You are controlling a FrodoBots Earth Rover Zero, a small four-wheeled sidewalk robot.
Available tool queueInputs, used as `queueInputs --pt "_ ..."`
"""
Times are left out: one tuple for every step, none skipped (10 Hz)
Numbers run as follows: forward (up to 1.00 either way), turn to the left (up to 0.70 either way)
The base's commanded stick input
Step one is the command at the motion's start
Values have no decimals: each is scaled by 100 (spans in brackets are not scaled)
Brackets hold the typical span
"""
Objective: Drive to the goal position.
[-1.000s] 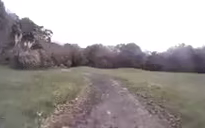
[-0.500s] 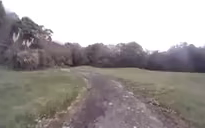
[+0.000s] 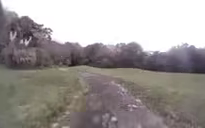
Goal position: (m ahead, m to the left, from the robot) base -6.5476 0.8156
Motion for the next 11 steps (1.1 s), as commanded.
queueInputs --pt "85 0" --pt "85 0" --pt "85 0" --pt "85 0" --pt "85 0" --pt "85 0" --pt "85 0" --pt "85 0" --pt "85 0" --pt "85 0" --pt "85 0"
